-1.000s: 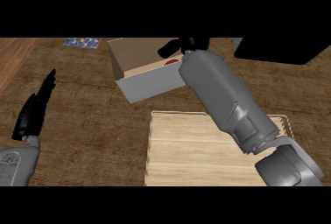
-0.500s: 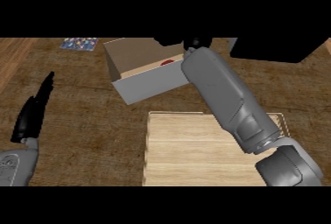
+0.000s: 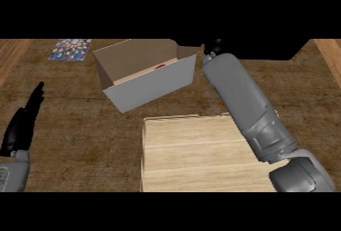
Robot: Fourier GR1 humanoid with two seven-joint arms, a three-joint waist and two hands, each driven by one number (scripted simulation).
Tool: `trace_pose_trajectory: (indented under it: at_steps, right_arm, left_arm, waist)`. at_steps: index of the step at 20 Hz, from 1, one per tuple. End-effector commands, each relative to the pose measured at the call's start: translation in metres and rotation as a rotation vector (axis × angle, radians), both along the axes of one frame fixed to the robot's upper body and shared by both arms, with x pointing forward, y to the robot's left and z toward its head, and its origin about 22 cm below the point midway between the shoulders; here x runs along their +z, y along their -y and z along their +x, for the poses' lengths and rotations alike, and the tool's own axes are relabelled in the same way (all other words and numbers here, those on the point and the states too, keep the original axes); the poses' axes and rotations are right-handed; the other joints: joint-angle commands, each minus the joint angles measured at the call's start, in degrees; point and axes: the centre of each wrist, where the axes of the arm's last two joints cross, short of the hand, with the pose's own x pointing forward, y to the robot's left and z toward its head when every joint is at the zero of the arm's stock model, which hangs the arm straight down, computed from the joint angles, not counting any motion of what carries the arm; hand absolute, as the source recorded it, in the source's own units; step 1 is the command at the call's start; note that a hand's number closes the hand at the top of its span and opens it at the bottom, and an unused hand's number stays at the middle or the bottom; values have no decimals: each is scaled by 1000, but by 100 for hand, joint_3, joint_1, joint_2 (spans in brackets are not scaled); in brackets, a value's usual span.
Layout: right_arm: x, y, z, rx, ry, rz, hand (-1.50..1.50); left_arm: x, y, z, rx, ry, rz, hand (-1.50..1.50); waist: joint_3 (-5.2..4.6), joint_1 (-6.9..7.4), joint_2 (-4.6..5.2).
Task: Pick the tomato from the tray and place it in the cardboard box
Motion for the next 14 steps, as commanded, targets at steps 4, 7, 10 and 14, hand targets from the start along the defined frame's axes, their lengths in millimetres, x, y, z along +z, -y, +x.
trace_pose_trajectory:
  at_steps: [4, 7, 10, 14]
  right_arm:
    - [-12, 66, -5, -22, -11, 13, -150]
    - [-27, 91, -21, -18, -39, -12, -150]
    - [-41, 112, -45, 22, -55, -10, -150]
    - [-33, 145, -65, 67, -113, -50, -150]
  left_arm:
    - [-1, -23, -16, 54, -16, -21, 0]
    - [2, -10, -17, 52, -10, -10, 0]
    - [14, -33, -22, 83, -4, 5, 0]
    - [-19, -23, -20, 75, -4, 9, 0]
  waist:
    - [-1, -319, -122]
    - [0, -345, -133]
    - [-1, -401, -148]
    - [-7, -351, -98]
